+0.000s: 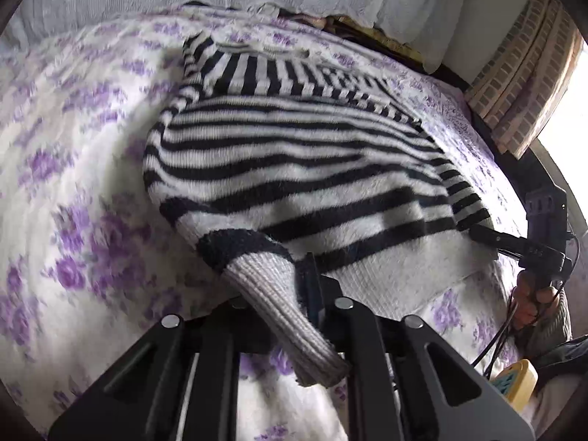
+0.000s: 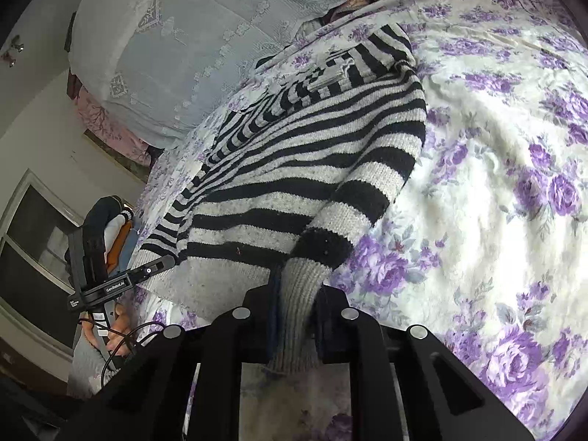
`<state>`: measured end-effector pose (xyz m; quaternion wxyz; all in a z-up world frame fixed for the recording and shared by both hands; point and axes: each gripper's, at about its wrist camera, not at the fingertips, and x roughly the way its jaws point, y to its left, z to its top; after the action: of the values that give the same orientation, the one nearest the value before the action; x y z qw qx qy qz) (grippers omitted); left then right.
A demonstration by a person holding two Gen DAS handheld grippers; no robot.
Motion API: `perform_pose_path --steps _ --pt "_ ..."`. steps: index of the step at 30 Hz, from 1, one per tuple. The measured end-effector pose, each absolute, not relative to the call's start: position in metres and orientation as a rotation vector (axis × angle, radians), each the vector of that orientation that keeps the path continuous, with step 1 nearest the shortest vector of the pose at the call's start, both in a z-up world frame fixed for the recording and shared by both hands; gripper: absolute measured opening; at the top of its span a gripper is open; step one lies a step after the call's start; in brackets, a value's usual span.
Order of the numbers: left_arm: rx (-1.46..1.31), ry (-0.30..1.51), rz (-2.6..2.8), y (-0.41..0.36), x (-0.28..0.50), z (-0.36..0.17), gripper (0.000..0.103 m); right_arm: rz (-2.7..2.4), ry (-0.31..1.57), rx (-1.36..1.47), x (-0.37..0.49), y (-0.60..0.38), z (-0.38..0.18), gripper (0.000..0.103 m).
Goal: Fold small clothes
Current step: 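Grasp the ribbed hem with the right gripper and lift it toward the collar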
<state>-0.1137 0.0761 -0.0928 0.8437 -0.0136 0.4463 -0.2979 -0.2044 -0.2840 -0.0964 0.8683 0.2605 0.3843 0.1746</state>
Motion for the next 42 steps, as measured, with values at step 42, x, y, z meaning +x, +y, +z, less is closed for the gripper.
perform_pose_path --steps 42 --pt "-0.01 0.635 -0.491 0.023 0.027 0.013 0.007 0.335 0.498 0.599 -0.051 -0.313 0.01 0.015"
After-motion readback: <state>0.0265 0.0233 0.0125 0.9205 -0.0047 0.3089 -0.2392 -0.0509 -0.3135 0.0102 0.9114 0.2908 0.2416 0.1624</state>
